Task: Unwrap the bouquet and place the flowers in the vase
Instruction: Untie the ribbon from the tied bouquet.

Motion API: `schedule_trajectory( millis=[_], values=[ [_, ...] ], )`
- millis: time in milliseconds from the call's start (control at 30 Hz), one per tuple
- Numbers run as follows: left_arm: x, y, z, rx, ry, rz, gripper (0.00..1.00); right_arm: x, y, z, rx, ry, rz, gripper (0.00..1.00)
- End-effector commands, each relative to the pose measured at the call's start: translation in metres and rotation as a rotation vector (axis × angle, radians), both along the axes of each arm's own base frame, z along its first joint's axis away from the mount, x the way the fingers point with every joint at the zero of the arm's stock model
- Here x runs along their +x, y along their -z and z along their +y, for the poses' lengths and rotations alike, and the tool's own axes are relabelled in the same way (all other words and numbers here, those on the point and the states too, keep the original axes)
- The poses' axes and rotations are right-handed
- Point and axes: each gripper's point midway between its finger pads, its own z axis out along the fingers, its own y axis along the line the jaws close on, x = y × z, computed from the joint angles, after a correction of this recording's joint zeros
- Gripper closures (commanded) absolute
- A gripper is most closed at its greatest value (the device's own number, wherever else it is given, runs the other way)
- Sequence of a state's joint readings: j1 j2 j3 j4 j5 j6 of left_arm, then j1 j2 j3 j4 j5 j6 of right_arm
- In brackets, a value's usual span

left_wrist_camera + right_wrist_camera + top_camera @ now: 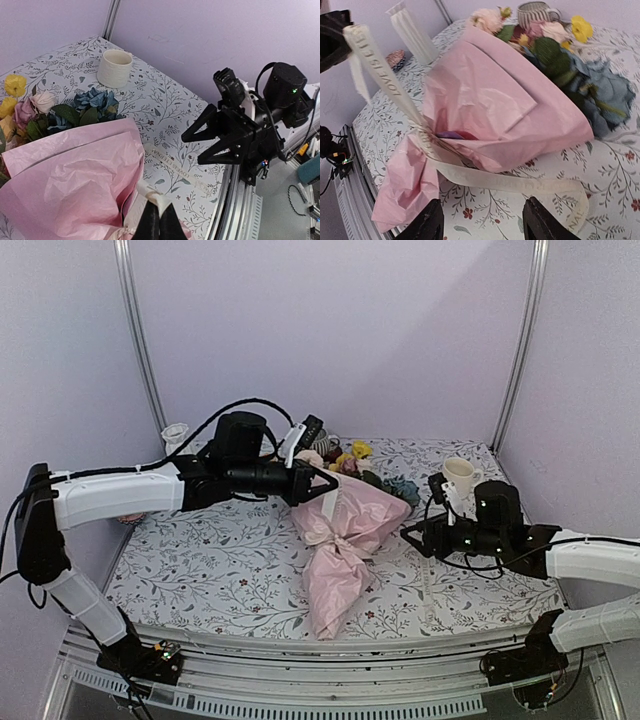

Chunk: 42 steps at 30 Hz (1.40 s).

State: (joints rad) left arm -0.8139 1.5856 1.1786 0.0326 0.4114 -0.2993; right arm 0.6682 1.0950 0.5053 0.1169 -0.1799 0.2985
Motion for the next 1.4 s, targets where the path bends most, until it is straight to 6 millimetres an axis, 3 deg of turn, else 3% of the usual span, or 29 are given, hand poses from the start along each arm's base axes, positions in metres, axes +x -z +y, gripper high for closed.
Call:
schedule_trajectory(
  millis=[0, 133, 267, 500, 667, 867, 1167, 1367],
  values=[
    [-0.007, -0.019, -0.006, -0.053, 0.033, -0.039, 1.00, -0.015, -0.041, 0.043, 0.037, -0.219, -0.149, 0.42],
    [-0.008, -0.016, -0.007, -0.057, 0.036, -0.026, 1.00, -0.022, -0.053, 0.077, 0.038, -0.343, -0.276, 0.41],
    [-0.010, -0.019, -0.007, -0.070, 0.040, -0.020, 1.00, -0.011, -0.055, 0.097, 0.069, -0.371, -0.319, 0.39],
    [-0.012, -0.017, -0.003, -0.082, 0.023, 0.007, 1.00, -0.001, -0.038, 0.121, 0.097, -0.386, -0.342, 0.33],
    [-0.014, -0.019, 0.001, -0.098, 0.013, 0.001, 1.00, 0.007, -0.012, 0.133, 0.085, -0.381, -0.336, 0.32],
    [-0.015, -0.021, -0.002, -0.109, 0.032, 0.012, 1.00, 0.011, 0.006, 0.143, 0.092, -0.386, -0.308, 0.32],
    [-0.016, -0.042, -0.004, -0.146, 0.044, -0.010, 1.00, 0.006, 0.049, 0.151, 0.035, -0.391, -0.239, 0.33],
    [-0.020, -0.057, 0.000, -0.157, 0.047, -0.035, 1.00, 0.008, 0.060, 0.150, 0.021, -0.375, -0.212, 0.34]
  ],
)
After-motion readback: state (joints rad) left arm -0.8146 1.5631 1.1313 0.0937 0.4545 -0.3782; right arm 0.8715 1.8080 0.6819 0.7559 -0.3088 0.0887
